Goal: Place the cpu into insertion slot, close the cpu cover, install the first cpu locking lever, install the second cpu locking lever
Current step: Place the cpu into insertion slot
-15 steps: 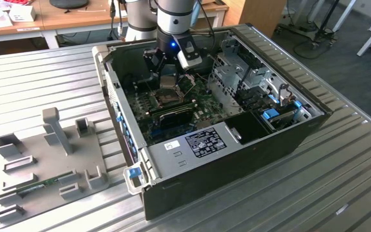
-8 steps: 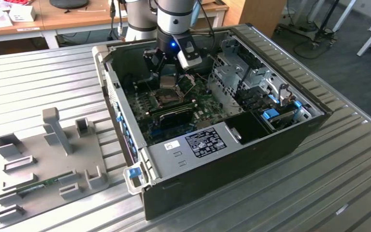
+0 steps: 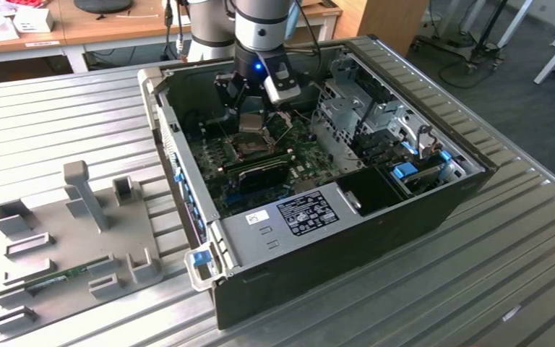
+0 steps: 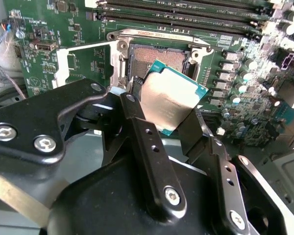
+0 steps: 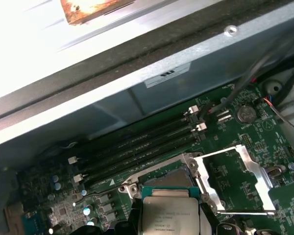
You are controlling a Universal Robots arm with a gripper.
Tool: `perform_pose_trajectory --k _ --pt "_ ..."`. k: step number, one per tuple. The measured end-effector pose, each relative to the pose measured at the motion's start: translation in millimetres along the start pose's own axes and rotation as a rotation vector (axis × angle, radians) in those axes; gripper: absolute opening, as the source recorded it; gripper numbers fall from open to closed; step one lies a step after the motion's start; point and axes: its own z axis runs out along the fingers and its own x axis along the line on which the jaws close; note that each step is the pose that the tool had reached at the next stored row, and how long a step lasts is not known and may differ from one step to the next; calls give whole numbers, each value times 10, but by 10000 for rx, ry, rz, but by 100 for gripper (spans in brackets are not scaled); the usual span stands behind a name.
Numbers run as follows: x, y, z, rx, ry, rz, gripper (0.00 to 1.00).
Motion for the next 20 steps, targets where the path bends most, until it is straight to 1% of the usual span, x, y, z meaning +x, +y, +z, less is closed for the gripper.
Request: perform_pose_trajectory --k 8,9,11,12,18,20 --pt "0 0 0 -1 -4 34 54" --pt "0 0 1 -3 -12 122 54" --pt "0 0 2 -9 -42 448 54" --pt "0 0 2 -10 -50 533 54" --pt "0 0 2 -11 -53 562 54" --pt "0 0 3 -14 -69 733 54"
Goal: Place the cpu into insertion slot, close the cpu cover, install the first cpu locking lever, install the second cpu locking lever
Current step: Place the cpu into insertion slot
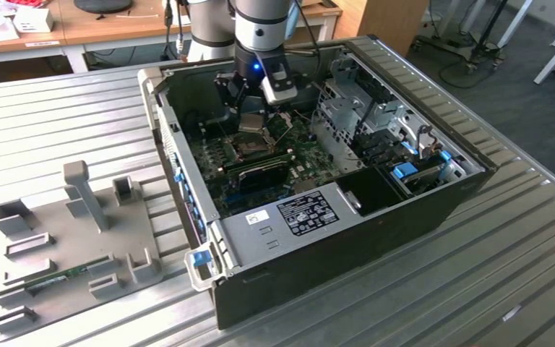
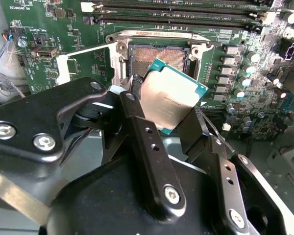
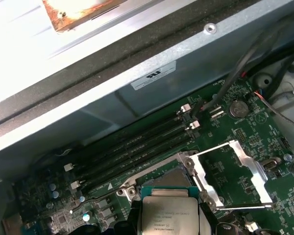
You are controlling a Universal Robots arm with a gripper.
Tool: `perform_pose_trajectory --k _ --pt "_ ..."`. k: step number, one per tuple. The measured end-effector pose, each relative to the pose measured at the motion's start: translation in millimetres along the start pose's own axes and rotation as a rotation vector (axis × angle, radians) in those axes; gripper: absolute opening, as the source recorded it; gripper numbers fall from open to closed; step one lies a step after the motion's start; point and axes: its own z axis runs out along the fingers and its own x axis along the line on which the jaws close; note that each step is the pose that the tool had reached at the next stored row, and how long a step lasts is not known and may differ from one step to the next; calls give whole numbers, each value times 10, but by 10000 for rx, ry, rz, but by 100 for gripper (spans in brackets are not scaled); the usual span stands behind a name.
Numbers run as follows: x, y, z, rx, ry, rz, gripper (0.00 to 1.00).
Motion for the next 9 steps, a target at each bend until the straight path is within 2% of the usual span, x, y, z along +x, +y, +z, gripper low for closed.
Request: perform_pose_trajectory --k 9 --pt "-1 -1 9 -28 -150 1598 54"
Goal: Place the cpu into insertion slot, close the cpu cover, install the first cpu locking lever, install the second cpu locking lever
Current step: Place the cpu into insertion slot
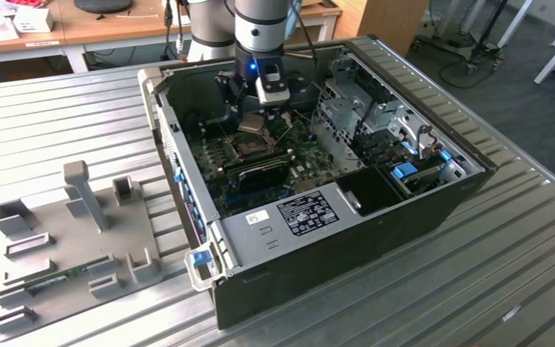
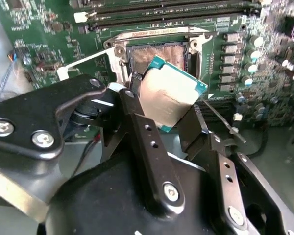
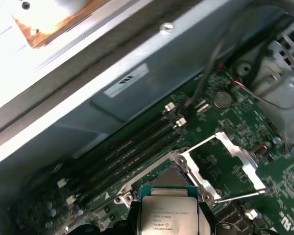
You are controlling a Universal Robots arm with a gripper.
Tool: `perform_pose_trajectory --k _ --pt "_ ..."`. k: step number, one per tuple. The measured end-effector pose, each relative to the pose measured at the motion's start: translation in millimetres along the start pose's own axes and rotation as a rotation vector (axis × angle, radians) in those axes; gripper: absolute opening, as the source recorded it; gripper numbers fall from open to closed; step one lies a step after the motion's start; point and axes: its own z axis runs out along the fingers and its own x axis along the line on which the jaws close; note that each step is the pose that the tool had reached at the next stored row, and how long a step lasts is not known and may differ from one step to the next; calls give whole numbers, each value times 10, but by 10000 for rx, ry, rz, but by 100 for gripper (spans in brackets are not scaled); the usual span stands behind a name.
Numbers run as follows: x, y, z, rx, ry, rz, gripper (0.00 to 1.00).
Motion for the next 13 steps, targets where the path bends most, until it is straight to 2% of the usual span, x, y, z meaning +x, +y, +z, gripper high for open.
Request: perform_pose_trajectory --k 13 --pt "-1 -2 13 -41 -213 2281 54"
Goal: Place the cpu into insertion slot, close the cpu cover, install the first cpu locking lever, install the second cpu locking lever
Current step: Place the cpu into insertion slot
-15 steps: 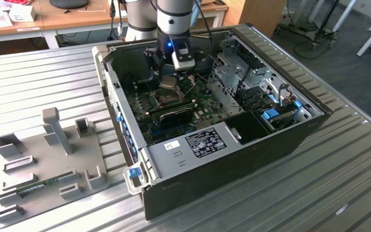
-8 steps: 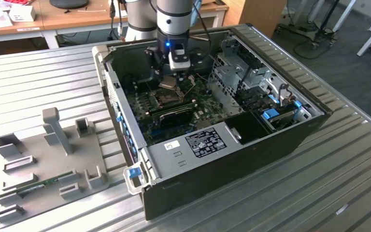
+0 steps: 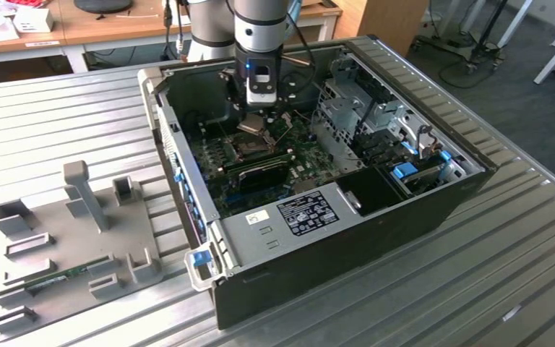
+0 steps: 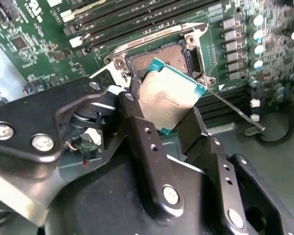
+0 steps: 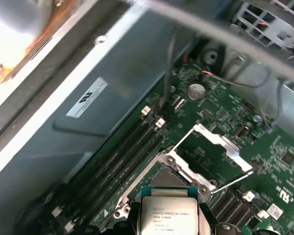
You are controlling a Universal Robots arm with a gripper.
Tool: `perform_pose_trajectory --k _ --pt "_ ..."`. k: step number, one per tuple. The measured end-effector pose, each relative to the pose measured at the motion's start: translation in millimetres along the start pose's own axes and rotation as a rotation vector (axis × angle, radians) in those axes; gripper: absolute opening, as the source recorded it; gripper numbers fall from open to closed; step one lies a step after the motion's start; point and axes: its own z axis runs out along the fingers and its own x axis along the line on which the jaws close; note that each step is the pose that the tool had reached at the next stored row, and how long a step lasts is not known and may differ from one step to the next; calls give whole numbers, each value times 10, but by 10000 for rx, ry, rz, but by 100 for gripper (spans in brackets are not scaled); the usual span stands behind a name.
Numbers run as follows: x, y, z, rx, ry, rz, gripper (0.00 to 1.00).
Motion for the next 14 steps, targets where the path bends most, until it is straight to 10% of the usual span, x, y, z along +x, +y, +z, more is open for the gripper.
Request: perform_pose_trajectory --k 9,14 --pt "0 0 1 -1 -10 89 54" --pt "0 -1 6 -17 -91 971 54"
